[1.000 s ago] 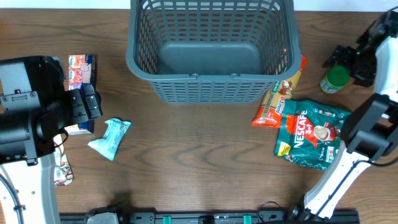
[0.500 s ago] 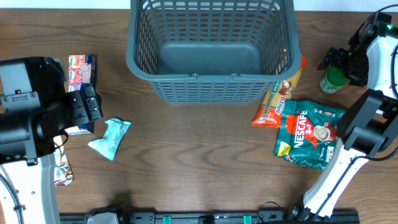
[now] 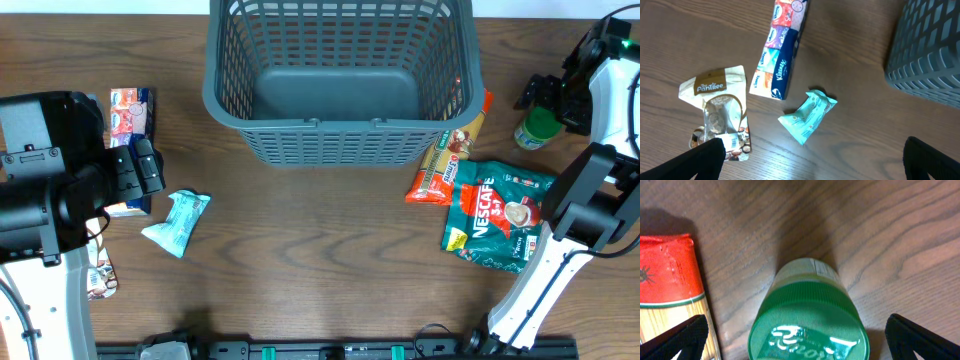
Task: Pack container
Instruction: 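Lower the right gripper and grasp the green-capped jar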
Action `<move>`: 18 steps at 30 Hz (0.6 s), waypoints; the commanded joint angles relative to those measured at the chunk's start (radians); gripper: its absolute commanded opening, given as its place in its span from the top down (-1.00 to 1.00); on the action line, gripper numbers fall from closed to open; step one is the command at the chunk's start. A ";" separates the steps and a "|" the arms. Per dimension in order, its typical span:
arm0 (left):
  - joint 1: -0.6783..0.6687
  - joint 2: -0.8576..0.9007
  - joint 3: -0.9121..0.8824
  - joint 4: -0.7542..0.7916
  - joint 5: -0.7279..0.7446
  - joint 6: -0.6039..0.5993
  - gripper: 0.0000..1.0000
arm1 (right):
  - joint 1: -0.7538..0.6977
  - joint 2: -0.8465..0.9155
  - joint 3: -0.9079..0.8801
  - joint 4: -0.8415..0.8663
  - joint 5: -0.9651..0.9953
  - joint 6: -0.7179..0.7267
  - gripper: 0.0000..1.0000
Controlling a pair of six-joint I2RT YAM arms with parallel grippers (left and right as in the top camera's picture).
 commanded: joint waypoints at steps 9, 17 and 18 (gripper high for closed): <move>0.005 0.004 0.022 -0.003 -0.001 -0.006 -0.97 | 0.002 0.014 -0.143 0.090 0.014 -0.014 -0.98; 0.005 0.004 0.022 -0.003 -0.002 0.000 -0.97 | 0.002 0.014 -0.219 0.151 0.014 -0.013 -0.93; 0.005 0.004 0.022 -0.003 -0.002 0.000 -0.97 | 0.002 0.014 -0.226 0.157 0.014 -0.013 -0.90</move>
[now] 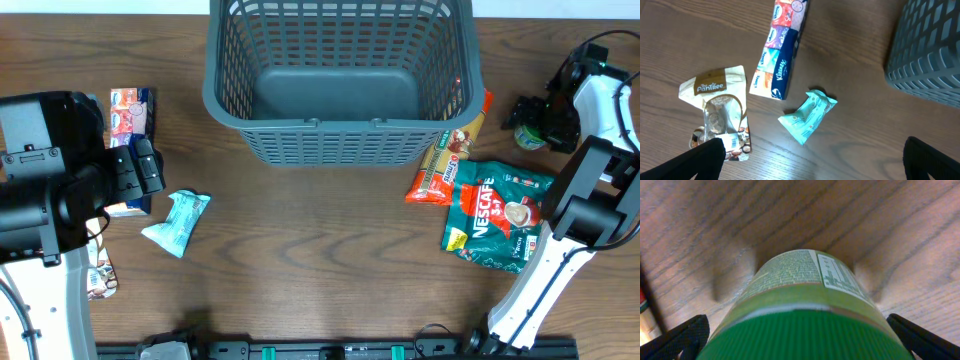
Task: Pack container
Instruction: 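Lower the right gripper and grasp the green-capped jar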
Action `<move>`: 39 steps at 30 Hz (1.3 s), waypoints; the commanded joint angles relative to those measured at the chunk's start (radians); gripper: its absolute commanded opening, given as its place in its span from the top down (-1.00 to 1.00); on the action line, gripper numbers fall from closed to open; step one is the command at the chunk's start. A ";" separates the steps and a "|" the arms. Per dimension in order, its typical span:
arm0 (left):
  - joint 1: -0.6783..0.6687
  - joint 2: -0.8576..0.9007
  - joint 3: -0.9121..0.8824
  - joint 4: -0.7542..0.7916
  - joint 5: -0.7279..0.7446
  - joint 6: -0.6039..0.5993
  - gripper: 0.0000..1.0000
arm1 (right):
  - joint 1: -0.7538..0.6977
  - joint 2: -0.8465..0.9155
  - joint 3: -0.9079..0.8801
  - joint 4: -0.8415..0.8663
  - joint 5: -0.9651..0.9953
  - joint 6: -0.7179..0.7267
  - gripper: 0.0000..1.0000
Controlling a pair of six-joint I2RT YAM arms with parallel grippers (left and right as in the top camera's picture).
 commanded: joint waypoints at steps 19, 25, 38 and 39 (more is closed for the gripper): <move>0.005 0.004 0.022 -0.007 -0.002 -0.001 -0.97 | 0.001 0.009 -0.023 0.044 0.014 -0.013 -0.68; 0.005 0.004 0.022 -0.007 -0.002 0.003 -0.97 | 0.001 0.009 -0.023 0.048 0.018 -0.013 -0.43; 0.005 0.004 0.022 -0.007 -0.002 0.010 -0.97 | 0.001 0.009 -0.023 0.043 0.017 -0.013 0.22; 0.005 0.004 0.022 -0.007 -0.002 0.010 -0.97 | 0.001 0.009 -0.023 0.043 0.017 -0.013 0.28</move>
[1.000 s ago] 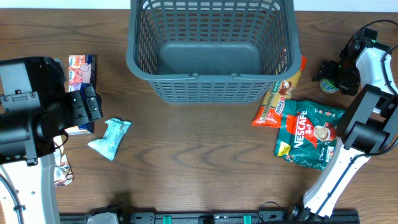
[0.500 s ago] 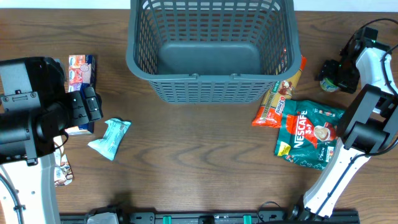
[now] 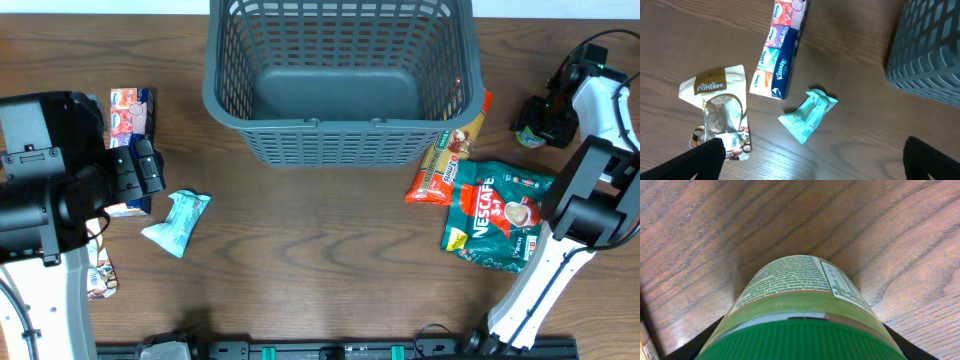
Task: Pack container
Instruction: 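Lower the right gripper and grasp the green-capped jar, then carry the jar left and release it into the grey basket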
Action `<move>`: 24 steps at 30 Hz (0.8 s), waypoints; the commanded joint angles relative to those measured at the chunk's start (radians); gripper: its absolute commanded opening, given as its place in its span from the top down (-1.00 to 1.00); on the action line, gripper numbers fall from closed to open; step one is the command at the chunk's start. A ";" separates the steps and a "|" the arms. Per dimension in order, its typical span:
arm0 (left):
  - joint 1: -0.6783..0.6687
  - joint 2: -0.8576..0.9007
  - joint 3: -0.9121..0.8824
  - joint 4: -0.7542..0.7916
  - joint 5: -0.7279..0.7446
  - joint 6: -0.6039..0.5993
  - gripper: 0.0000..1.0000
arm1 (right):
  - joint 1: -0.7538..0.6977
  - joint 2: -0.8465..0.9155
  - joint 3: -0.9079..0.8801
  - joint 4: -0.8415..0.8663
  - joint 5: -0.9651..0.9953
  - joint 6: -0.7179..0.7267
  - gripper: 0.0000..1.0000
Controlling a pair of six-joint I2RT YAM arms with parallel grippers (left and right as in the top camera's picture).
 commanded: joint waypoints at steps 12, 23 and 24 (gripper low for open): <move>0.005 0.004 0.022 -0.004 -0.002 0.007 -0.97 | 0.001 -0.053 -0.009 -0.020 0.003 -0.003 0.98; 0.005 0.004 0.022 -0.004 -0.001 0.018 -0.97 | 0.003 -0.285 -0.009 -0.088 0.014 -0.002 0.98; 0.005 0.004 0.022 -0.004 -0.001 0.019 -0.97 | 0.005 -0.306 -0.009 -0.098 0.014 -0.002 0.98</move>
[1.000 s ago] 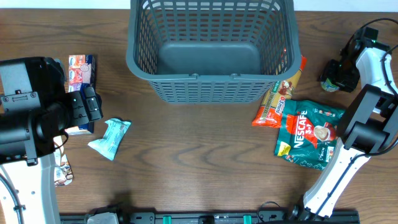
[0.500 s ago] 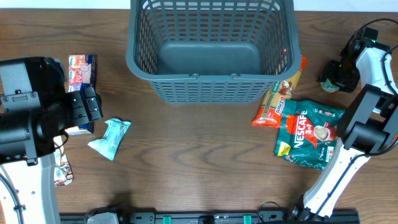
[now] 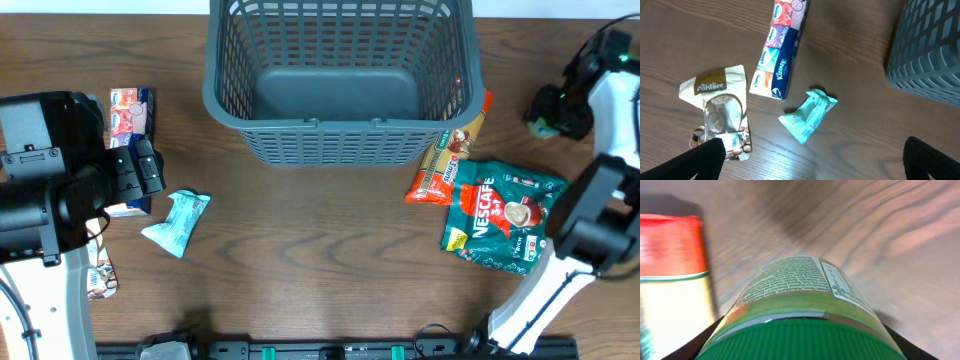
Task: Pack container
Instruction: 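Carry the jar left and release it into the grey basket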
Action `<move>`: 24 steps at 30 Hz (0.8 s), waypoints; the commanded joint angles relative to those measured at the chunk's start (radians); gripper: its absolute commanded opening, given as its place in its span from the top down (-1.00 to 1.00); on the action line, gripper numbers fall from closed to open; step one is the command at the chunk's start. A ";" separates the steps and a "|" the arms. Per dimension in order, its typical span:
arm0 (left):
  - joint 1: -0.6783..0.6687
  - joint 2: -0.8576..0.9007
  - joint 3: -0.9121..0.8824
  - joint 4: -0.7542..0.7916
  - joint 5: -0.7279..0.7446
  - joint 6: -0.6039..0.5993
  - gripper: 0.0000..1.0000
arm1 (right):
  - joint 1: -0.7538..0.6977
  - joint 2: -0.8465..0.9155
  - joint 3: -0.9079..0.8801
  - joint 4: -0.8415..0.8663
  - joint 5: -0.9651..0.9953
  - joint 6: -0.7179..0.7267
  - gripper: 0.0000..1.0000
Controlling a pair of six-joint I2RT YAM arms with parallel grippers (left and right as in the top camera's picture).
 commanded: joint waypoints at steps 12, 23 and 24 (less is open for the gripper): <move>0.005 0.004 0.022 -0.004 -0.001 0.031 -0.97 | 0.208 -0.492 0.029 0.011 -0.033 -0.175 0.98; 0.005 0.004 0.022 -0.005 -0.001 0.031 -0.97 | 0.608 -0.551 0.109 0.062 -0.074 -0.486 0.98; 0.005 0.004 0.022 -0.005 -0.001 0.031 -0.97 | 0.628 -0.538 0.109 0.063 -0.098 -0.519 0.98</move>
